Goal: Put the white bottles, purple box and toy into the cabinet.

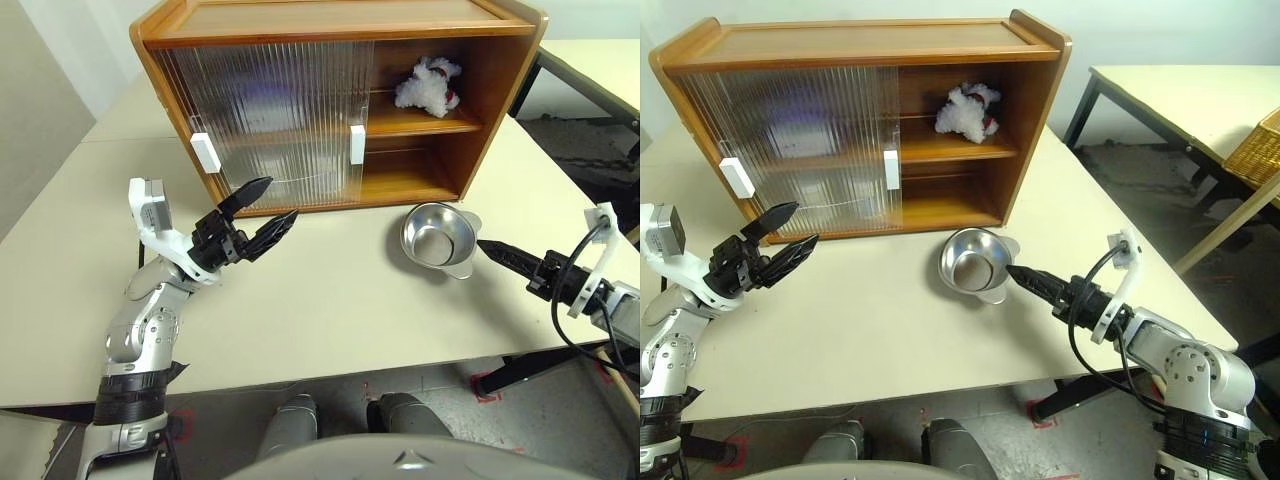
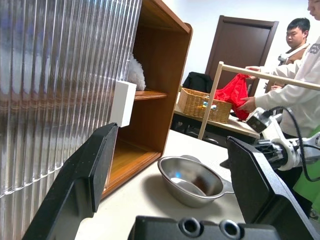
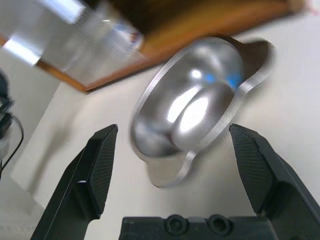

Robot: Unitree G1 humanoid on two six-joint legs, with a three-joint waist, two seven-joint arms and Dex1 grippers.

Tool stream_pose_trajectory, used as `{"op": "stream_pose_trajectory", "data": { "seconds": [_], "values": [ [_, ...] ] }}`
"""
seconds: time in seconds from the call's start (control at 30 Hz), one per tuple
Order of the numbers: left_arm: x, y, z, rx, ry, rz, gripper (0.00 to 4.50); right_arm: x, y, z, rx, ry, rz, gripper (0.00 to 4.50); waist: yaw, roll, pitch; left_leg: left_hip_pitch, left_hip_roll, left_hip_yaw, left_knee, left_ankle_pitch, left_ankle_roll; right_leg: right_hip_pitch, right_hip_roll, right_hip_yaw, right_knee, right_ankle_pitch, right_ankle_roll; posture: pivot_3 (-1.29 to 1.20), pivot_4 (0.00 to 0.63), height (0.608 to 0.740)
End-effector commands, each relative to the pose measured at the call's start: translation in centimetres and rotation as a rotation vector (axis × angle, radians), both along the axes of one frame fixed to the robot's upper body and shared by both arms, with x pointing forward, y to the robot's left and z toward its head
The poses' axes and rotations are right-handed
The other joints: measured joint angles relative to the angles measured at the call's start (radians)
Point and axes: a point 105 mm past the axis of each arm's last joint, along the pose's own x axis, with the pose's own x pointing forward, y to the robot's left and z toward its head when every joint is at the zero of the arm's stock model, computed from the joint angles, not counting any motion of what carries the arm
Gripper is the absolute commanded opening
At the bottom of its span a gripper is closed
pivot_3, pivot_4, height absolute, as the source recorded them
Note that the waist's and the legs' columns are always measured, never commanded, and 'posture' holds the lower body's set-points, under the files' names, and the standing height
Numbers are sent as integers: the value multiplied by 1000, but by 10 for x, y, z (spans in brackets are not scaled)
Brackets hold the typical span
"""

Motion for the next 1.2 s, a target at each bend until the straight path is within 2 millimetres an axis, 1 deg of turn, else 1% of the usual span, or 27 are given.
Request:
{"op": "stream_pose_trajectory", "data": {
  "seconds": [0.03,0.23,0.33,0.43,0.73,0.93,1.2],
  "values": [
    [-3,1,0,16,3,3,4500,-7,-6,-13,46,106,-30,4458,0,-1,0,0,0,0,0,0,0,0,0,0,0,0,0,-53,72,740],
    [-4,2,-1,17,5,7,4500,-15,-8,-28,132,234,-37,4458,2,-3,3,-1,0,0,-1,-1,-1,-1,0,0,0,-1,0,-51,73,740],
    [-5,2,-2,21,5,6,4500,-18,-2,-35,201,292,-26,4458,3,-5,4,-2,0,-1,-1,-1,-1,-2,0,0,0,-1,0,-44,74,740],
    [-5,3,-2,25,7,8,4500,-19,4,-38,251,307,-20,4458,2,-5,5,-2,0,-1,-1,-1,-2,-2,0,0,0,-2,0,-44,75,740],
    [-7,4,-8,39,25,7,4500,-16,24,-34,343,315,25,4458,2,-6,5,-2,0,-1,-3,-2,-2,-3,1,0,0,-2,-1,-43,76,740],
    [-7,3,-8,37,24,7,4500,-8,34,-29,363,289,41,4458,3,-6,6,-4,0,-2,-3,-2,-2,-4,0,0,0,-2,-1,-43,76,740],
    [-7,3,-7,39,21,10,4500,-2,40,-28,372,277,47,4458,3,-6,6,-4,0,-2,-3,-2,-2,-5,0,0,0,-3,-1,-39,74,740]
  ]
}}
